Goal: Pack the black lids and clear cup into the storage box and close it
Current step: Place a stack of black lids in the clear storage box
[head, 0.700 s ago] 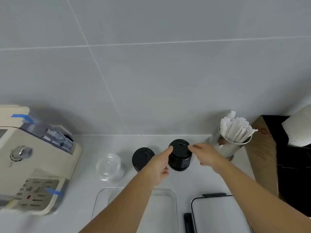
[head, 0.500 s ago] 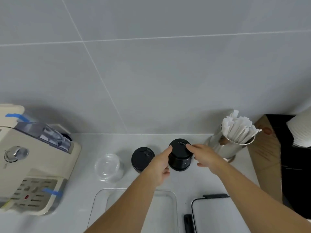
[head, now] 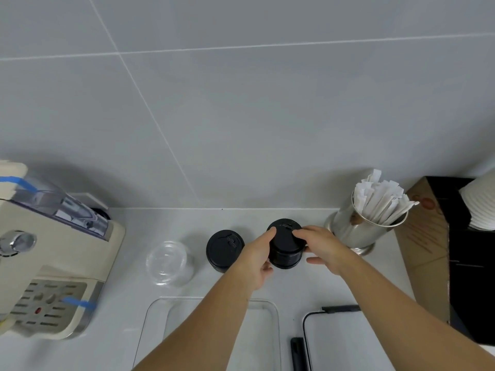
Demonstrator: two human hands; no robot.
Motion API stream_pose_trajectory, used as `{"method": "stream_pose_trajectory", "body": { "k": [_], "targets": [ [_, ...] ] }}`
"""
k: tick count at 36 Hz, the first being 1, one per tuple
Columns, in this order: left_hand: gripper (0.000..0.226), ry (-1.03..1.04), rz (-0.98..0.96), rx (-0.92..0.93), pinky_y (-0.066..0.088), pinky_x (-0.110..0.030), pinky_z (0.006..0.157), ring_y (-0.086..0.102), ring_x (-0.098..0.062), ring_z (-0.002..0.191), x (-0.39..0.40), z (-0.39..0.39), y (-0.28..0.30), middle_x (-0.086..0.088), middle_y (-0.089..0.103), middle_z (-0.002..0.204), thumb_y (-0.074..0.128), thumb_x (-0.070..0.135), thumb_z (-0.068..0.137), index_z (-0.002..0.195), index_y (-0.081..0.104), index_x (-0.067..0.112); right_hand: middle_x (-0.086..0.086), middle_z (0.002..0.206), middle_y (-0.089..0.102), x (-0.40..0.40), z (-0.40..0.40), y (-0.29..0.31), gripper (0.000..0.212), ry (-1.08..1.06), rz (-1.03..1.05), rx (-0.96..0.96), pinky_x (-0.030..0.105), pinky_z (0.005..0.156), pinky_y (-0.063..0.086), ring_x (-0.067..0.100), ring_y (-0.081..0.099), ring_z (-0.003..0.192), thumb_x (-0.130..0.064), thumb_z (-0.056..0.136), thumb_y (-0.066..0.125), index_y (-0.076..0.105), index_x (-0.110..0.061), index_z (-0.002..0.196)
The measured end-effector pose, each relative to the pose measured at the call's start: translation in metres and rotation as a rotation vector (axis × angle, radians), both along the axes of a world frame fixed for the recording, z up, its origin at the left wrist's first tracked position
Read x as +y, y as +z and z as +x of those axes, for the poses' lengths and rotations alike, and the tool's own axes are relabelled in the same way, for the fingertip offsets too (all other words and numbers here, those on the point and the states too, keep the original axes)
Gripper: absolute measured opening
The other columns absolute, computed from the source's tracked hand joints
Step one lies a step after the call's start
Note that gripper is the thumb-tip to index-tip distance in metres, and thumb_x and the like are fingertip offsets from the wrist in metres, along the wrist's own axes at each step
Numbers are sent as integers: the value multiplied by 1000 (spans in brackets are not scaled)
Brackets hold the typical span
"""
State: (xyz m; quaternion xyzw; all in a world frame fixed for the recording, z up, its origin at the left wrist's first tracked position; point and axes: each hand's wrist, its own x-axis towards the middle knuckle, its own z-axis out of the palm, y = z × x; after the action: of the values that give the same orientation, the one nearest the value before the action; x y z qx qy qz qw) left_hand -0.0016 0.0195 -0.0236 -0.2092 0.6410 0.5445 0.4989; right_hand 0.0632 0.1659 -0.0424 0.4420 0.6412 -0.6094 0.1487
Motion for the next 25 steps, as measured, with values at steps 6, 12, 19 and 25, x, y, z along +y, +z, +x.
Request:
{"method": "stream_pose_trajectory", "body": {
  "k": [6, 12, 19, 25],
  "targets": [
    [37, 13, 27, -20, 42, -36, 105, 55, -25, 121, 2, 2, -3, -6, 60, 116, 63, 44, 92, 115, 61, 16, -3, 116, 64, 2, 3, -2, 27, -23, -42, 1, 41, 87, 51, 19, 59, 110, -37, 83, 64, 64, -26, 108],
    [21, 16, 16, -25, 43, -34, 101, 57, -25, 118, 4, 3, -2, -2, 63, 102, 64, 37, 92, 98, 63, 17, 1, 115, 65, 3, 7, -4, 32, -47, -70, 3, 40, 87, 49, 19, 60, 108, -34, 81, 66, 61, -22, 110],
    [46, -1, 36, 9, 41, -38, 106, 55, -27, 123, 3, 5, -5, -9, 61, 131, 65, 39, 90, 129, 60, 14, 4, 113, 65, 2, 10, -1, 28, -82, -104, 33, 43, 96, 44, 21, 60, 105, -31, 85, 64, 59, -17, 110],
    [37, 27, 94, 45, 43, -40, 108, 58, -27, 115, 0, 9, 6, 1, 63, 101, 66, 33, 92, 122, 63, 13, 6, 113, 64, -1, 15, 10, 26, -135, -161, 102, 45, 103, 43, 26, 61, 105, -26, 88, 64, 58, -16, 110]
  ]
}}
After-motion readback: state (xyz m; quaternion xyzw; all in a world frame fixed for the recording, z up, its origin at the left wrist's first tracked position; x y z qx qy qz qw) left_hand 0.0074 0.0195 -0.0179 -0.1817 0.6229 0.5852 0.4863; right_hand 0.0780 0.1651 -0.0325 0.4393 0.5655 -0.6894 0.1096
